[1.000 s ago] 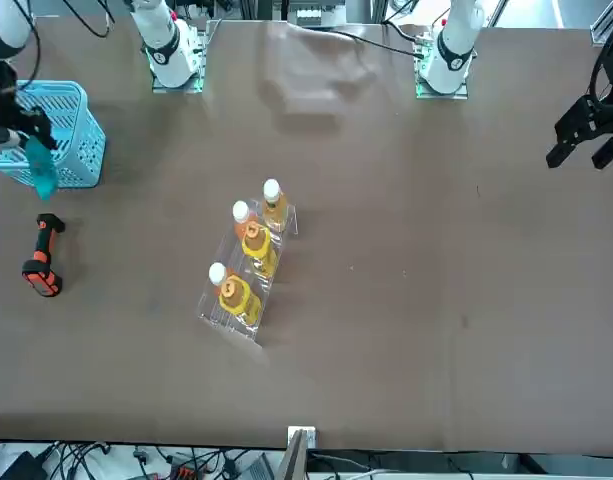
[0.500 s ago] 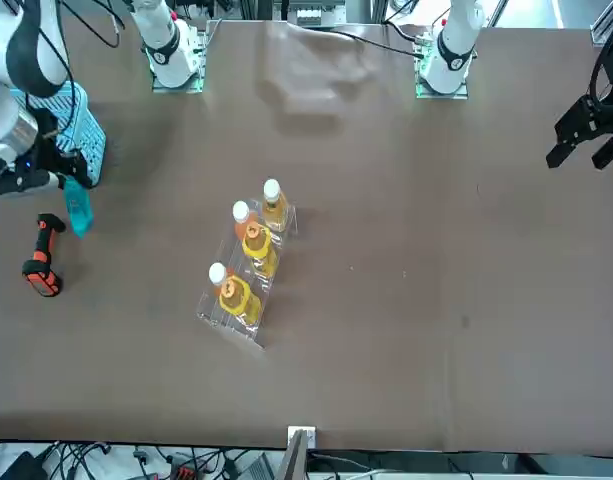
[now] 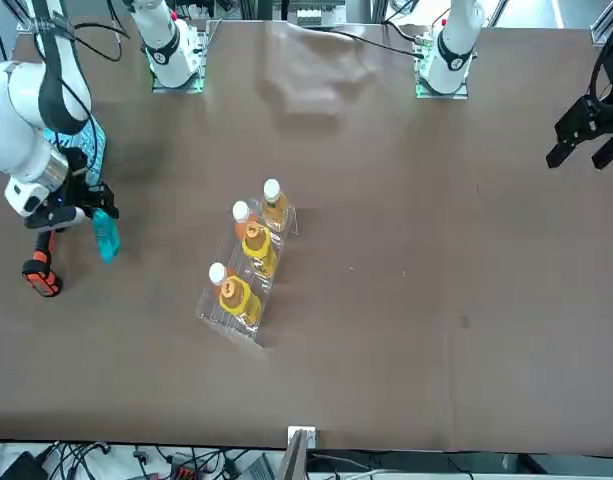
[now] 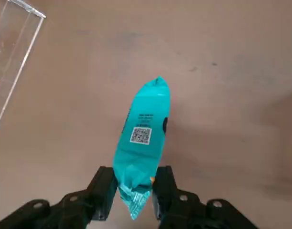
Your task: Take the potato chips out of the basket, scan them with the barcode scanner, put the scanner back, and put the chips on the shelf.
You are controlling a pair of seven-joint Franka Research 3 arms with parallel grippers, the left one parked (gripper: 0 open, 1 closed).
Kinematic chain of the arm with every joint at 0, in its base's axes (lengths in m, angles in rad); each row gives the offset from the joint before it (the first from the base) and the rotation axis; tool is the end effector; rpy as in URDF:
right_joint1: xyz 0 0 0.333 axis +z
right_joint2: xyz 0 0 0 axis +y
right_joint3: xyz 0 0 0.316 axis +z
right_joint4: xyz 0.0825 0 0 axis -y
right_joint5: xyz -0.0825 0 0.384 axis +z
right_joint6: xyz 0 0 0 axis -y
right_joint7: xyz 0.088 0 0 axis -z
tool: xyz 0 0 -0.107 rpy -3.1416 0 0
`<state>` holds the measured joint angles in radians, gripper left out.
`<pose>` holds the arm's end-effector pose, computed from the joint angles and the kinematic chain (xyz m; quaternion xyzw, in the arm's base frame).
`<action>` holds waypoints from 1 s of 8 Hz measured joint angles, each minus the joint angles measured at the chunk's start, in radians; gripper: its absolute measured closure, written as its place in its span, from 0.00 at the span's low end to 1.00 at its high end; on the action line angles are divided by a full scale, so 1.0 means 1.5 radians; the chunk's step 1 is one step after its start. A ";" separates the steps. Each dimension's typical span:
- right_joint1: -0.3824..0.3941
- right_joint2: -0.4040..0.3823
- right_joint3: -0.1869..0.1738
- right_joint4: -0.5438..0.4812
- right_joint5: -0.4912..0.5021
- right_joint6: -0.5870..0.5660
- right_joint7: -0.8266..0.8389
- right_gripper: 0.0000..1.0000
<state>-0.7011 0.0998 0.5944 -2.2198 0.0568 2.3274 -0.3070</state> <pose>0.5367 -0.0582 0.3412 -0.9956 -0.0792 -0.0217 0.0453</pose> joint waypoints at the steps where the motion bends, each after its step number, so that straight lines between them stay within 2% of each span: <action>1: 0.005 0.019 0.000 -0.007 0.000 0.025 0.008 0.57; 4: 0.013 0.059 0.000 -0.038 0.000 0.091 0.021 0.57; 8: 0.014 0.086 -0.003 -0.044 -0.018 0.096 0.047 0.57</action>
<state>-0.6801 0.2281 0.5904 -2.2865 0.0299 2.4717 -0.2368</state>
